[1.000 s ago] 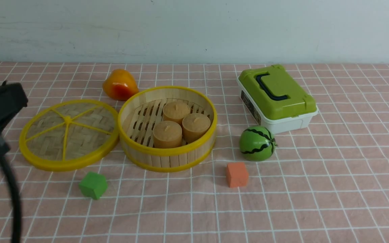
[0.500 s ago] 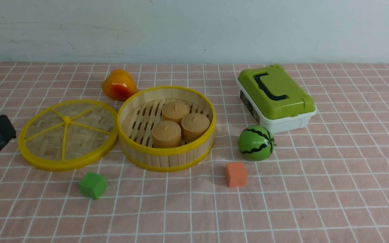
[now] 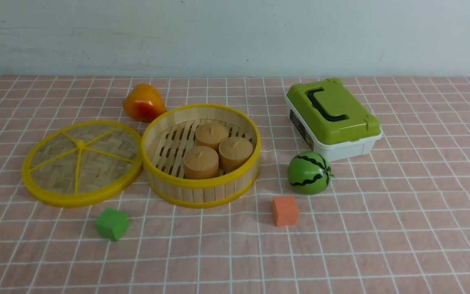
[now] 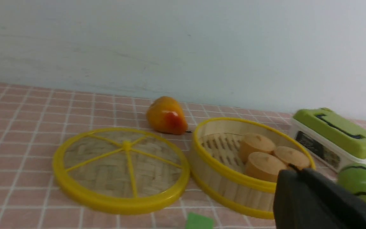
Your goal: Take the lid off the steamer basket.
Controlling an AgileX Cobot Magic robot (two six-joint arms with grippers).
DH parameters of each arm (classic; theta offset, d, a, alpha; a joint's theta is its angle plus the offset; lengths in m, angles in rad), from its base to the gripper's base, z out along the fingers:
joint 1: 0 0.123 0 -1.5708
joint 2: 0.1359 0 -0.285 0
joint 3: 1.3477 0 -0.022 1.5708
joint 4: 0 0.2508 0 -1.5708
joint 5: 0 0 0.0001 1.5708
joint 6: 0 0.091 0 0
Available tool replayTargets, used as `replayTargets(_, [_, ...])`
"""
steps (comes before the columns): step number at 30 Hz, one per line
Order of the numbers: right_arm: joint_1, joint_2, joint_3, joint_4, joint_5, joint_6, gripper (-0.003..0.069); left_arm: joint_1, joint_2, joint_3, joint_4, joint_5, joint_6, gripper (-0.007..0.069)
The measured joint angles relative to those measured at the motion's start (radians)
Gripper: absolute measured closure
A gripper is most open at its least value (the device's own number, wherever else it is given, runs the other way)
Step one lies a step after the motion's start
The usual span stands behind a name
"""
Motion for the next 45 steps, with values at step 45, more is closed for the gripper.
replayTargets(45, [0.0,0.0,0.0,0.0,0.0,0.0,0.0418,0.099,-0.087,0.178,-0.202,0.252,0.24,0.0637])
